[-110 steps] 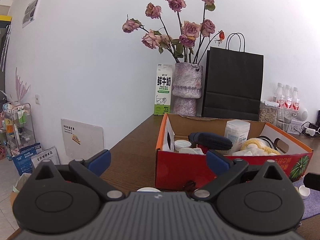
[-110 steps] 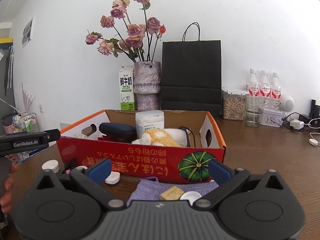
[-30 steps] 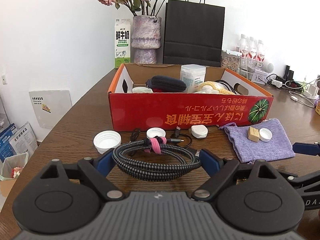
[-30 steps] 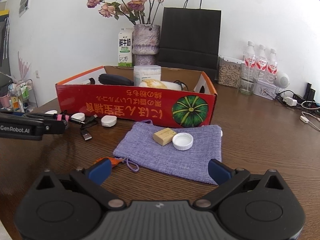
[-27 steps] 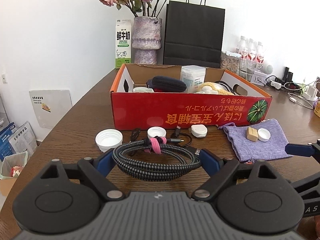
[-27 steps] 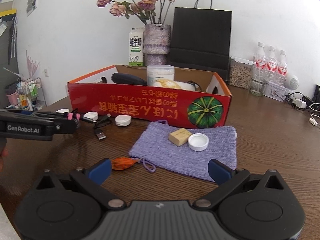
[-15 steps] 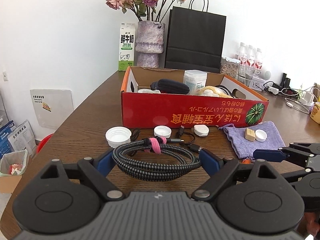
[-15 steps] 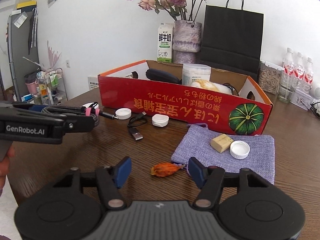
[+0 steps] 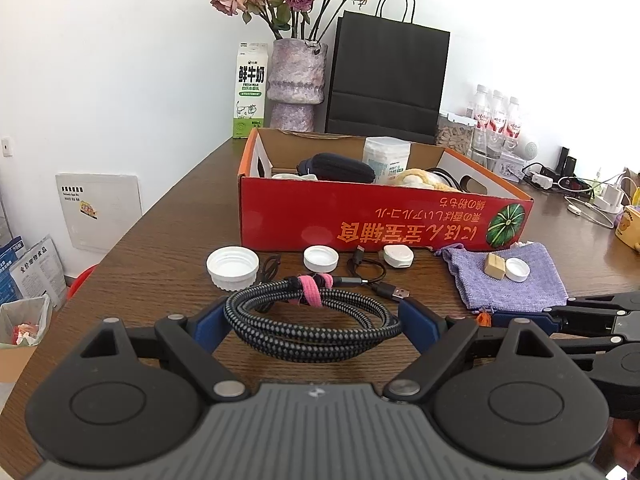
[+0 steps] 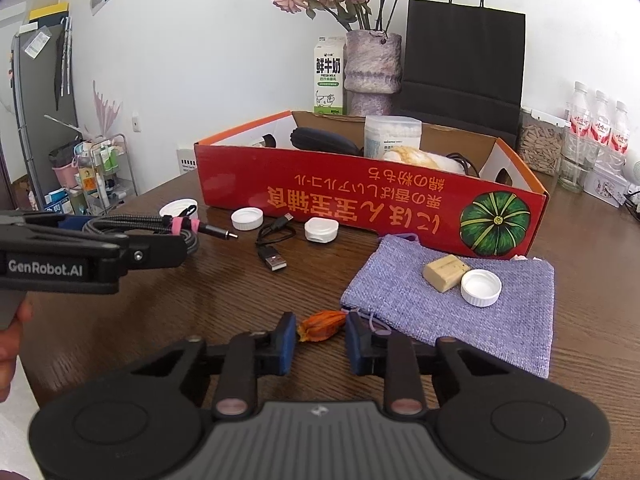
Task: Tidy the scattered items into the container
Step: 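Grasp the small orange item with the right tool while the left tool holds the cable, then carry the cable and orange item into the box and open both tools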
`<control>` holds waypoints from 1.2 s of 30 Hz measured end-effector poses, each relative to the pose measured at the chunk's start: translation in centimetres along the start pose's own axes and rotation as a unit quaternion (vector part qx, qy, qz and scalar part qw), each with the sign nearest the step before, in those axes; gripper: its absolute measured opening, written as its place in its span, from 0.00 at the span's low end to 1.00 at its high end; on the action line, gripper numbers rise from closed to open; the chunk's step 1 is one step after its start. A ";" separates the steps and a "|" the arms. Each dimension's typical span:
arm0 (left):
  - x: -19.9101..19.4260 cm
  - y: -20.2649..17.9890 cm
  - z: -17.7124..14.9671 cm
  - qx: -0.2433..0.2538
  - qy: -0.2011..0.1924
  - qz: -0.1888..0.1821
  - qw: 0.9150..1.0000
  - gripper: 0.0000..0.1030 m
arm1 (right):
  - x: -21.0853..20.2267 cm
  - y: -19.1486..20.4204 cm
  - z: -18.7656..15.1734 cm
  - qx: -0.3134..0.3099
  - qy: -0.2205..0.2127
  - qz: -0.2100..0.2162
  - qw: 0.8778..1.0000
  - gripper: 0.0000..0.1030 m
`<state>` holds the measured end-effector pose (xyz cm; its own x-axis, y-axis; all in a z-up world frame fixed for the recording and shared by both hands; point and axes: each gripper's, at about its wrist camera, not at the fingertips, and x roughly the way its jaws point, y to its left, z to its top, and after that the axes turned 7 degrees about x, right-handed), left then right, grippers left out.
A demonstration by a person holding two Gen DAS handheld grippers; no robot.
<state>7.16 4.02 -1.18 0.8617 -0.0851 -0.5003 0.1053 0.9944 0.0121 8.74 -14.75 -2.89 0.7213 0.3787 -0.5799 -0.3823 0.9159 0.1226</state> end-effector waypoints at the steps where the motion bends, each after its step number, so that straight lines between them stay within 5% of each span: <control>1: 0.0 0.0 0.0 0.000 -0.001 0.000 1.000 0.87 | -0.1 -0.1 -0.1 0.001 0.000 0.001 1.000 0.18; 21: -1.2 -0.5 0.2 0.004 -0.018 -0.007 1.000 0.87 | -3.6 -0.7 -0.4 0.006 -0.036 0.007 0.999 0.06; 36: -1.1 -1.1 5.9 0.002 -0.113 0.002 0.994 0.87 | -4.7 -2.5 5.7 0.018 -0.137 -0.011 0.990 0.06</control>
<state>9.02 2.67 4.43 0.9516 -0.0941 -0.2925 0.1038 0.9944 0.0176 9.60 -18.03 4.17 0.8610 0.3760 -0.3424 -0.3477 0.9266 0.1429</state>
